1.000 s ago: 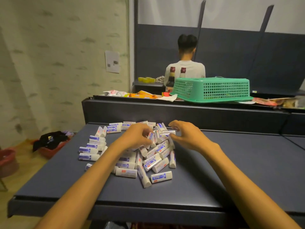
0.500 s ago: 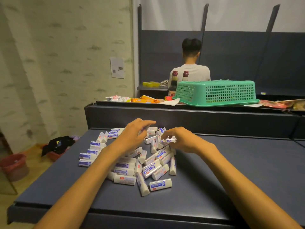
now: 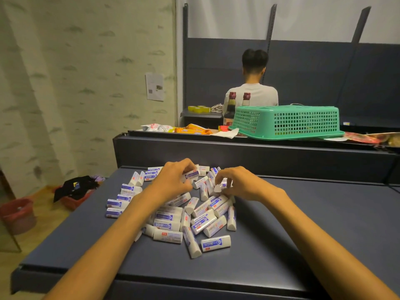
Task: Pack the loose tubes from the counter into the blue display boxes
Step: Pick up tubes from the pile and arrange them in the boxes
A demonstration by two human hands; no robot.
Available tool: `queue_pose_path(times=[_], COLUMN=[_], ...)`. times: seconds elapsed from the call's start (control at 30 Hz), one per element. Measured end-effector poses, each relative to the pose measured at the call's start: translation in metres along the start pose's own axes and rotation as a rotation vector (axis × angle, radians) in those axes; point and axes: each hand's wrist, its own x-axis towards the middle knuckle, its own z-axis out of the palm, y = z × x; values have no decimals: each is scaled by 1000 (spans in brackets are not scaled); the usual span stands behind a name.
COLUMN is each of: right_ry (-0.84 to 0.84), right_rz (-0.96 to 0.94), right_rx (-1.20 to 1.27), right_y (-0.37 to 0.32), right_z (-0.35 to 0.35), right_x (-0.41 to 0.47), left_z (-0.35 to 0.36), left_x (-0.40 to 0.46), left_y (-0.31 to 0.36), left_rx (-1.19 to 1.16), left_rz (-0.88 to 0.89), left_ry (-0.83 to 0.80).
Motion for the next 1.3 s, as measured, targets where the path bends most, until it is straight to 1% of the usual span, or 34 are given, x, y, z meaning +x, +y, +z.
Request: queue_pose_path(times=[0.07,0.17,0.27,0.5,0.6,0.77,1.0,1.13,1.3], right_ry=[55,165,228,283,321,326,387,419,477], right_rz=[30,77,61,60,54,29,50,46,63], right_rx=[81,272,388,463,440,380,315,256,170], right_y=[1,2,1,-2,-7,-17,-25,-24,-9], right_z=[1,-1,-5,-6,-5,-1,2,-3,-13], right_x=[-2,-8,-13,-18,-19,-25,-41,-62,-107], left_z=[0,-2,-3,-7,-10,-13,-7,0,17], left_x=[-1,-2,-3,-10,-13,-22,-30,-30,-29], left_y=[-1,-3,-4,-5,-6,-9,-15,-1,38], left_rx=[27,53,55,37,31,15,-14,-39,-45], left_rz=[44,124,156,191,203,204,226,272,333], left_ry=[34,81,100,134,139,153,154,144,127])
